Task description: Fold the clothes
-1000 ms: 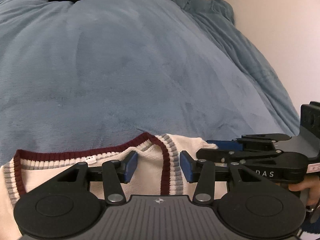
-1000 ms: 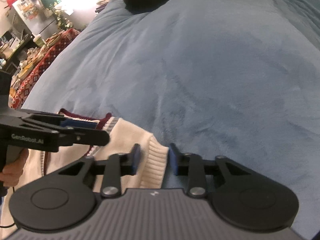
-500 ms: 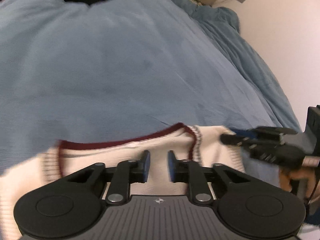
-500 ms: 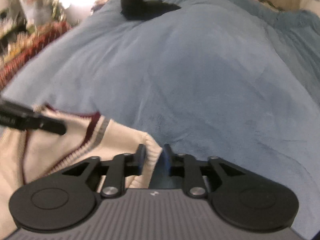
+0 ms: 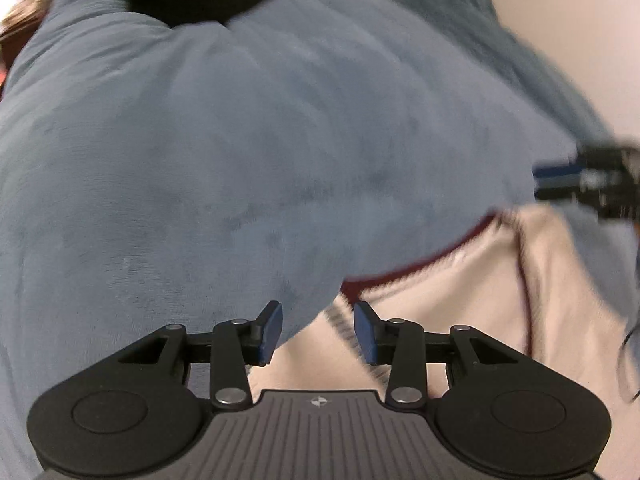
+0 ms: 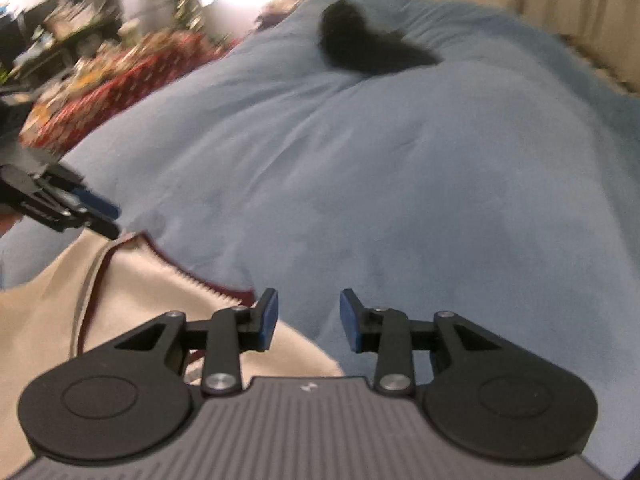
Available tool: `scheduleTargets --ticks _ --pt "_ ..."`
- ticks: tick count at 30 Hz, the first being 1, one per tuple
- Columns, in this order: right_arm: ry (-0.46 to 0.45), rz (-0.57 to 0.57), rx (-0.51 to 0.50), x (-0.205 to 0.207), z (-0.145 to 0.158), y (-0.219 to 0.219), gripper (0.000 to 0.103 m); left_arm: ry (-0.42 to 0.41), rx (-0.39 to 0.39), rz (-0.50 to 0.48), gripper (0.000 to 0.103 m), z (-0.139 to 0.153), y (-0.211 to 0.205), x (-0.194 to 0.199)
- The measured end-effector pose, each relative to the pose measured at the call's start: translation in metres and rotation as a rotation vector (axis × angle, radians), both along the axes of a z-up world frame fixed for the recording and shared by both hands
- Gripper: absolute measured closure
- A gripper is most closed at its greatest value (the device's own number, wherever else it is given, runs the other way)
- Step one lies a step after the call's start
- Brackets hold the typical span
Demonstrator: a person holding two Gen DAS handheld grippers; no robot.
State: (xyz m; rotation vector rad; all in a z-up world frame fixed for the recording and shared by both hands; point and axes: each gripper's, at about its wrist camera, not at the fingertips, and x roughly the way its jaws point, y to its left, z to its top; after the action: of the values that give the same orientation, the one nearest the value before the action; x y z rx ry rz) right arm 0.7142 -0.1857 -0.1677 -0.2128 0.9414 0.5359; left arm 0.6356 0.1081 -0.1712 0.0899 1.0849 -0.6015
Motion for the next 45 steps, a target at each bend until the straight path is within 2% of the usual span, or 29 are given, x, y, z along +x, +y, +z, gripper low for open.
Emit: scheduleTargets --ticks 3,15,16,17,18,19,20,23,25,27,31,34,36,38,39,40,41,42,45 --pt "0.054 0.053 -0.008 0.007 -0.011 0.007 0.073 -0.007 0.015 -0.053 0.064 -0.005 -0.003 0.002" --pt "0.104 0.188 -0.120 0.015 -0.039 0.030 0.070 -0.015 0.100 -0.157 0.064 -0.026 -0.018 0.008" --pt "0.108 0.199 -0.126 0.016 -0.039 0.030 0.071 -0.012 0.096 -0.173 0.074 -0.025 -0.020 0.008" --pt "0.116 0.207 -0.125 0.015 -0.038 0.031 0.076 0.001 0.084 -0.186 0.090 -0.024 -0.021 0.008" --pt "0.127 0.214 -0.120 0.015 -0.037 0.032 0.091 0.010 0.079 -0.189 0.096 -0.023 -0.022 0.008" --pt "0.127 0.218 -0.125 0.012 -0.036 0.034 0.097 -0.002 0.091 -0.192 0.097 -0.021 -0.025 0.005" --pt "0.103 0.220 -0.140 0.007 -0.034 0.037 0.098 -0.035 0.113 -0.189 0.097 -0.018 -0.027 0.000" --pt "0.005 0.192 -0.165 -0.007 -0.021 0.042 0.099 -0.188 0.104 -0.103 0.098 0.004 -0.026 -0.017" --pt "-0.058 0.141 -0.149 -0.009 -0.008 0.040 0.100 -0.239 0.059 -0.028 0.098 0.018 -0.017 -0.018" --pt "-0.087 0.108 -0.136 -0.005 -0.003 0.039 0.100 -0.252 0.030 0.032 0.098 0.022 -0.010 -0.014" --pt "-0.065 0.085 -0.182 0.003 -0.031 0.044 0.100 -0.225 0.097 0.044 0.098 -0.004 -0.019 -0.005" --pt "-0.025 0.032 -0.156 0.009 -0.046 0.042 0.099 -0.192 0.135 0.049 0.096 -0.025 -0.023 -0.001" --pt "-0.010 -0.004 -0.120 0.012 -0.048 0.041 0.098 -0.183 0.132 0.068 0.092 -0.030 -0.023 0.000" --pt "0.010 -0.046 -0.060 0.017 -0.042 0.032 0.095 -0.147 0.091 0.102 0.089 -0.026 -0.016 0.006" --pt "0.016 -0.065 -0.032 0.018 -0.039 0.029 0.090 -0.139 0.069 0.126 0.087 -0.023 -0.011 0.007" --pt "0.015 -0.085 -0.006 0.019 -0.035 0.025 0.080 -0.141 0.052 0.154 0.079 -0.018 -0.007 0.007" --pt "0.012 -0.107 0.018 0.018 -0.031 0.020 0.075 -0.144 0.035 0.182 0.070 -0.013 -0.002 0.007" --pt "0.009 -0.128 0.042 0.017 -0.027 0.016 0.070 -0.166 0.030 0.214 0.069 -0.007 0.003 0.007" --pt "-0.006 -0.199 0.088 0.018 -0.014 0.001 0.070 -0.215 0.044 0.287 0.068 0.009 0.018 0.008"
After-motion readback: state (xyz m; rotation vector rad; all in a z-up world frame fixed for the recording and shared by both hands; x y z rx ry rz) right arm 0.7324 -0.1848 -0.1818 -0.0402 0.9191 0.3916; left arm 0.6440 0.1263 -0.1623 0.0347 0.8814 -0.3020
